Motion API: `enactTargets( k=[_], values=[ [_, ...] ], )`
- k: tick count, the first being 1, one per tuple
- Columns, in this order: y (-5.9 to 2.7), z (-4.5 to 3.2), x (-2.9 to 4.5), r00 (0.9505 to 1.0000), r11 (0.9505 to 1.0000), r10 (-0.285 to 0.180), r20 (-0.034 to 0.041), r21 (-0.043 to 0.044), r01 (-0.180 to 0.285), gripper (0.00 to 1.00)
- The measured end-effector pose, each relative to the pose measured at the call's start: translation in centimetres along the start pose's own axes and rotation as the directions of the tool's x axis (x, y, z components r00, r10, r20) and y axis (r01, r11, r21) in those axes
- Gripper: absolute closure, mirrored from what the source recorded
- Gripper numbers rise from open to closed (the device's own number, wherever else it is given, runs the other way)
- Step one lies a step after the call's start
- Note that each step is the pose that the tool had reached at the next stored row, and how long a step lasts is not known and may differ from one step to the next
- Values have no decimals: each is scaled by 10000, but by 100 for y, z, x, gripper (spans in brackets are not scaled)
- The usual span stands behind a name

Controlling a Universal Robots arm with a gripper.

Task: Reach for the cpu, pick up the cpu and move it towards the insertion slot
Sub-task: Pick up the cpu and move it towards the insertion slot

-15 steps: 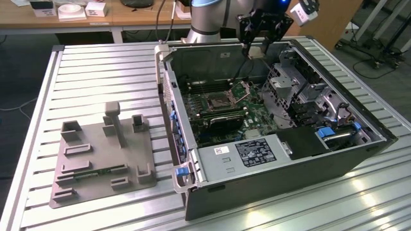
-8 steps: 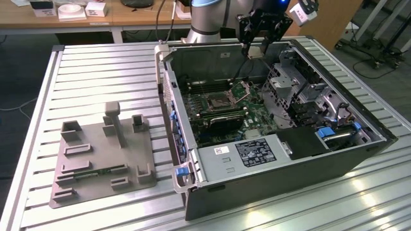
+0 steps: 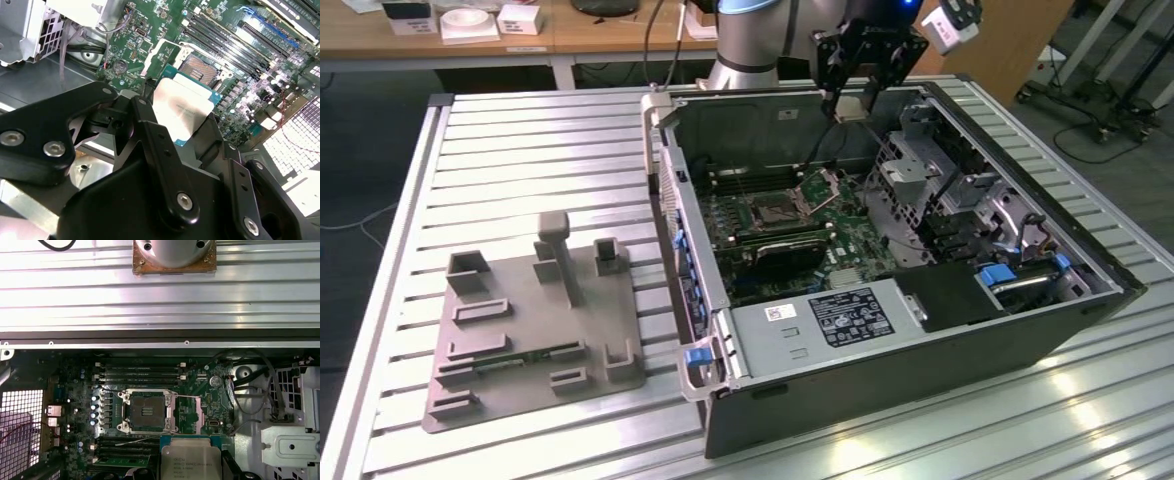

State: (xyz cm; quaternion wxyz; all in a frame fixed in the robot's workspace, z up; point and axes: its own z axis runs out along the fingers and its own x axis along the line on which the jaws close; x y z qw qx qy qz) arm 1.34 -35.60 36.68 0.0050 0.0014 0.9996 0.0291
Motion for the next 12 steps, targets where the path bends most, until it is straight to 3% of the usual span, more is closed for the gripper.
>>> enactTargets(
  k=[5, 9, 12],
  values=[
    [31, 29, 95, 10000, 10000, -1, 0, -1, 1, 45],
    [168, 60, 163, 10000, 10000, -1, 0, 0, 1, 45],
    [219, 80, 287, 10000, 10000, -2, 0, 0, 2, 45]
  ],
)
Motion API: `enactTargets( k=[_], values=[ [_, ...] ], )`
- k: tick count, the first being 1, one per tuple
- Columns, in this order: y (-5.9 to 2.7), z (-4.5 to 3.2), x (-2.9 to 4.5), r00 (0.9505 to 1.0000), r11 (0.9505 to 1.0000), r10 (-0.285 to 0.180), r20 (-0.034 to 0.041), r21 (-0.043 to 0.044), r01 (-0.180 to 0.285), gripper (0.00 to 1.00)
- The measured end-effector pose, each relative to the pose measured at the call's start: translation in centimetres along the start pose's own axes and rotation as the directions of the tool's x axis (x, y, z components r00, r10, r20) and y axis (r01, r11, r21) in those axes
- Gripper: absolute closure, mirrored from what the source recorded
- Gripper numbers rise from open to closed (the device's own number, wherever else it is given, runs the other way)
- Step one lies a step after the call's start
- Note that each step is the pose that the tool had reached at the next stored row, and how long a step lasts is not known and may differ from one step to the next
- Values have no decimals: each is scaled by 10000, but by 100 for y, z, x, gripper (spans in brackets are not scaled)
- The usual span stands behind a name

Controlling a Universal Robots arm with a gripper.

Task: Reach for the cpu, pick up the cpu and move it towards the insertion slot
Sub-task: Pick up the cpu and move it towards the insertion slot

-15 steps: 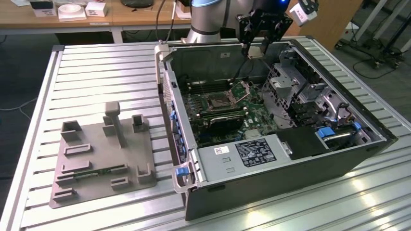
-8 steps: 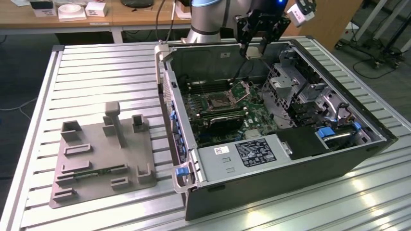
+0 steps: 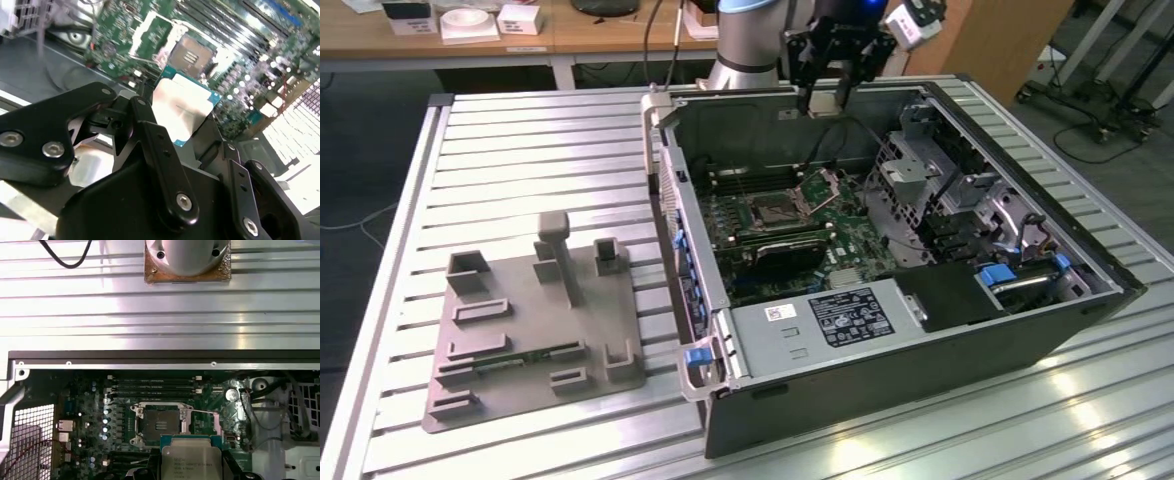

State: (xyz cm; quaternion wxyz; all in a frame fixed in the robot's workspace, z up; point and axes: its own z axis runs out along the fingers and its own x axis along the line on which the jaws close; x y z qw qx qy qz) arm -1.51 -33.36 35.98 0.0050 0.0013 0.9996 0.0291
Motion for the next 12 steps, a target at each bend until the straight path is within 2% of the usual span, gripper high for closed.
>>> enactTargets(
  k=[2, 4, 12],
  values=[
    [35, 14, 79, 10000, 10000, 0, 0, 0, 0, 45],
    [69, 29, 125, 10000, 10000, 0, 1, -1, 0, 45],
    [76, 37, 136, 10000, 10000, -65, -1, -1, 65, 45]
  ],
)
